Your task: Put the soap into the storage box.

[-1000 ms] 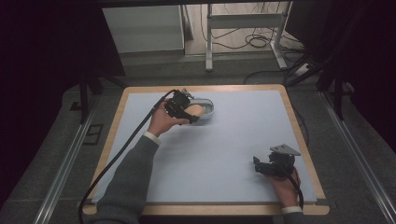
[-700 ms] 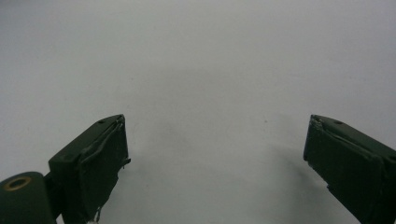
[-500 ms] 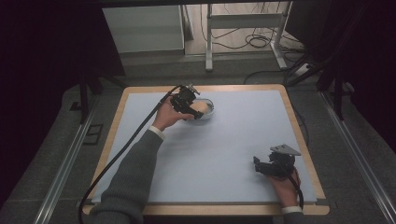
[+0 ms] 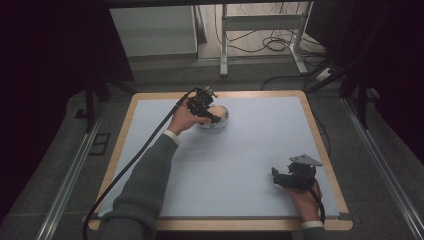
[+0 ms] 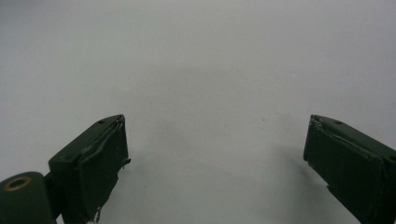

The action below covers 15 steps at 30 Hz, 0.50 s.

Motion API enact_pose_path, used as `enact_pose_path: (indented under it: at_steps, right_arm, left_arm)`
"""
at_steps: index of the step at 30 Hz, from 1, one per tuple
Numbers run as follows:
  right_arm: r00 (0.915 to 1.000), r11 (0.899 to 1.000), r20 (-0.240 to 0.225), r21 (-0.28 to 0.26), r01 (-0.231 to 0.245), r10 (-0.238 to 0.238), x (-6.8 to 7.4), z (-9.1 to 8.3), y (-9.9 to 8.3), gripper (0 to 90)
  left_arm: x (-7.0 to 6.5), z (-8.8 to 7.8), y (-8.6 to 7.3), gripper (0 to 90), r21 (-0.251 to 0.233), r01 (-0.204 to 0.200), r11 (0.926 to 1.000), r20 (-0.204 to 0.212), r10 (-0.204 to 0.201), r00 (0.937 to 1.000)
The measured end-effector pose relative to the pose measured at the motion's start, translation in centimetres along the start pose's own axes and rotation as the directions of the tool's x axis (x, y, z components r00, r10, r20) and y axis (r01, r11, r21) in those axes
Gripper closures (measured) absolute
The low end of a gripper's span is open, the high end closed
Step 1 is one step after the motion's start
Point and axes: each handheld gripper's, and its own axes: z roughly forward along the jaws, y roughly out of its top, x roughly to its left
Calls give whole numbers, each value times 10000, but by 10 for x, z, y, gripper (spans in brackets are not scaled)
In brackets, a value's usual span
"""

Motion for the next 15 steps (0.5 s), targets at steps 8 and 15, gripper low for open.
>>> enact_pose_path:
  at_steps: [8,15]
  right_arm:
    - [10000,9999,-63,-80,-72,72,-1,-1,0,65]
    - [9999,9999,-37,-116,-98,98,0,-1,0,64]
  left_arm:
    - [13,14,5,321,130,263,9996,56,-264,9996]
    - [22,29,1,321,492,332,9982,31,-333,9994]
